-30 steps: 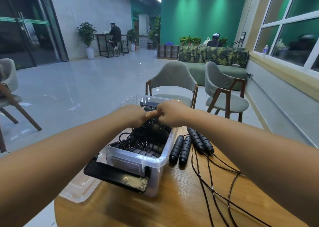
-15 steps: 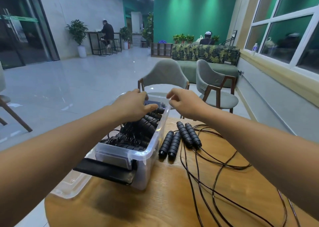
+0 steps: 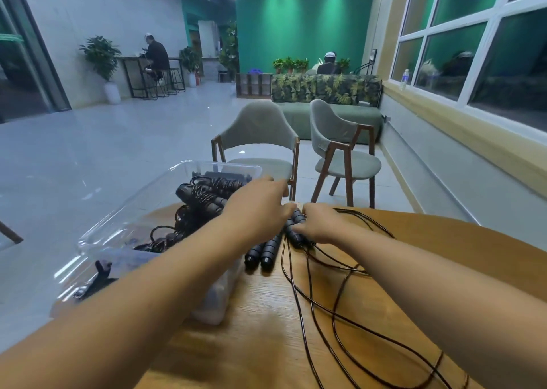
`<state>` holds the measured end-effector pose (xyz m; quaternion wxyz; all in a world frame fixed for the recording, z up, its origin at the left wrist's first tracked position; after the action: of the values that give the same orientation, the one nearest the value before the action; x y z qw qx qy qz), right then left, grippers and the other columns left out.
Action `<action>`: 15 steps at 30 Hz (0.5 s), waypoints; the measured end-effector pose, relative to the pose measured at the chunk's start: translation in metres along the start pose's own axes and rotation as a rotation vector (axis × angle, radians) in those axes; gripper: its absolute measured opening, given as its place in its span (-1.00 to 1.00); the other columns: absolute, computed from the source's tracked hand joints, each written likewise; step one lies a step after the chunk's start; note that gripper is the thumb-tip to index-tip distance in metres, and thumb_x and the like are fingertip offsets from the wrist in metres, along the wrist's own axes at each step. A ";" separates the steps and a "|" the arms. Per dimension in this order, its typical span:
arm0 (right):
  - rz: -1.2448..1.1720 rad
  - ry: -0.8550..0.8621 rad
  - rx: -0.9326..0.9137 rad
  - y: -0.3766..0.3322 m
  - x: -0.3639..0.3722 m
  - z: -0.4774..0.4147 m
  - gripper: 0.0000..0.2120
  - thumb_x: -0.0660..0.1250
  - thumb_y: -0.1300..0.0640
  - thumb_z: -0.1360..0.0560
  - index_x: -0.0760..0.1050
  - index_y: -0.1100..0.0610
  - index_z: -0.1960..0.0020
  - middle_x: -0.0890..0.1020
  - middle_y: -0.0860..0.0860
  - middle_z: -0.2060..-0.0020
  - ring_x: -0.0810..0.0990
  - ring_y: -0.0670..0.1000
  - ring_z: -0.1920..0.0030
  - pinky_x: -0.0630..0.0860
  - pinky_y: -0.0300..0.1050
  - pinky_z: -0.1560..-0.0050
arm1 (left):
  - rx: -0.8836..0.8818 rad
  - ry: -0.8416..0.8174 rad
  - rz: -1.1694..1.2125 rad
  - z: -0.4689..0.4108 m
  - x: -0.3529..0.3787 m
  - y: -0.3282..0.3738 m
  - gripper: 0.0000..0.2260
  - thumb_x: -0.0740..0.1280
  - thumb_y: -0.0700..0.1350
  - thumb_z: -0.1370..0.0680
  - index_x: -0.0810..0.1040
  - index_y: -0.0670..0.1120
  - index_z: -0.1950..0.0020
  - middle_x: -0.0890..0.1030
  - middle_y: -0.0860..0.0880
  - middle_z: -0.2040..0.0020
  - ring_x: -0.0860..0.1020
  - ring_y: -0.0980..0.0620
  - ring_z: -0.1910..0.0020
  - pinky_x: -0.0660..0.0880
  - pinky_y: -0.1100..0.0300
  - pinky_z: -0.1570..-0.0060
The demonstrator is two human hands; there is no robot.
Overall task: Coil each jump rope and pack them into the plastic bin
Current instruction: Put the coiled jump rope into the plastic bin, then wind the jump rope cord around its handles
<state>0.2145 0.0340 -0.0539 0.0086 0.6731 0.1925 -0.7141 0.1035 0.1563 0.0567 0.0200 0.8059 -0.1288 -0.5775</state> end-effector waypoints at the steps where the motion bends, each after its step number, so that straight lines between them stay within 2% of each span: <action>1: -0.022 0.008 0.012 0.002 0.006 -0.001 -0.64 0.45 -0.17 -0.53 0.54 0.10 -0.11 0.64 0.07 0.03 0.63 0.08 0.05 0.69 0.17 -0.01 | -0.003 -0.005 0.015 0.003 0.006 0.004 -0.73 0.29 0.12 -0.65 0.56 0.02 -0.27 0.62 0.00 -0.17 0.54 -0.03 -0.20 0.53 -0.02 -0.19; 3: -0.067 0.027 0.047 0.007 0.014 0.000 -0.66 0.45 -0.14 -0.52 0.55 0.11 -0.07 0.64 0.07 0.03 0.64 0.09 0.07 0.69 0.18 0.00 | -0.037 -0.049 0.066 0.007 0.024 0.008 -0.80 0.29 0.09 -0.65 0.56 0.03 -0.19 0.67 -0.01 -0.05 0.54 -0.01 -0.20 0.54 -0.04 -0.19; 5: -0.099 0.041 0.095 0.012 0.024 -0.002 -0.62 0.42 -0.12 -0.55 0.53 0.16 -0.17 0.62 0.09 -0.05 0.61 0.11 0.00 0.67 0.16 -0.05 | -0.087 -0.085 0.126 0.012 0.043 0.005 -0.85 0.30 0.09 -0.62 0.56 0.06 -0.11 0.67 0.00 0.02 0.58 -0.04 -0.11 0.57 -0.06 -0.11; 8: -0.141 0.067 0.158 0.019 0.035 -0.006 -0.38 0.48 -0.27 -0.45 0.50 0.18 -0.26 0.57 0.11 -0.15 0.61 0.18 -0.13 0.65 0.12 -0.06 | -0.139 -0.113 0.201 0.020 0.067 -0.001 -0.84 0.33 0.08 -0.60 0.56 0.03 -0.08 0.65 0.01 0.04 0.61 -0.03 0.04 0.61 -0.04 -0.01; 11: -0.169 0.070 0.230 0.026 0.048 -0.011 -0.21 0.42 -0.43 -0.35 0.51 0.17 -0.31 0.59 0.12 -0.19 0.60 0.19 -0.17 0.60 0.03 -0.02 | -0.198 -0.140 0.251 0.030 0.088 -0.007 -0.80 0.34 0.11 -0.61 0.60 0.04 -0.13 0.65 0.02 -0.02 0.61 0.02 0.02 0.61 0.00 -0.04; 13: -0.190 0.073 0.239 0.027 0.054 -0.015 -0.18 0.39 -0.48 -0.32 0.55 0.14 -0.28 0.62 0.11 -0.14 0.61 0.18 -0.12 0.56 -0.01 0.05 | -0.220 -0.136 0.276 0.036 0.098 -0.010 -0.80 0.34 0.11 -0.59 0.63 0.05 -0.12 0.66 0.04 -0.01 0.61 0.06 0.02 0.61 0.00 -0.06; 15: -0.214 0.079 0.231 0.029 0.053 -0.018 -0.24 0.43 -0.43 -0.31 0.57 0.13 -0.25 0.65 0.10 -0.12 0.63 0.17 -0.09 0.56 -0.02 0.07 | -0.250 -0.116 0.322 0.040 0.103 -0.013 -0.82 0.35 0.11 -0.59 0.64 0.08 -0.10 0.67 0.09 0.03 0.60 0.11 0.02 0.62 0.02 -0.06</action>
<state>0.2341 0.0257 -0.1127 -0.1524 0.6727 0.1798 -0.7014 0.0991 0.1500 -0.0543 0.2047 0.7315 -0.1842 -0.6238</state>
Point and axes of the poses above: each hand's wrist, its own z-axis away from the middle knuckle, its own x-axis out of the palm, y = z × x, the point moved 8 cm from there along -z, towards the middle knuckle
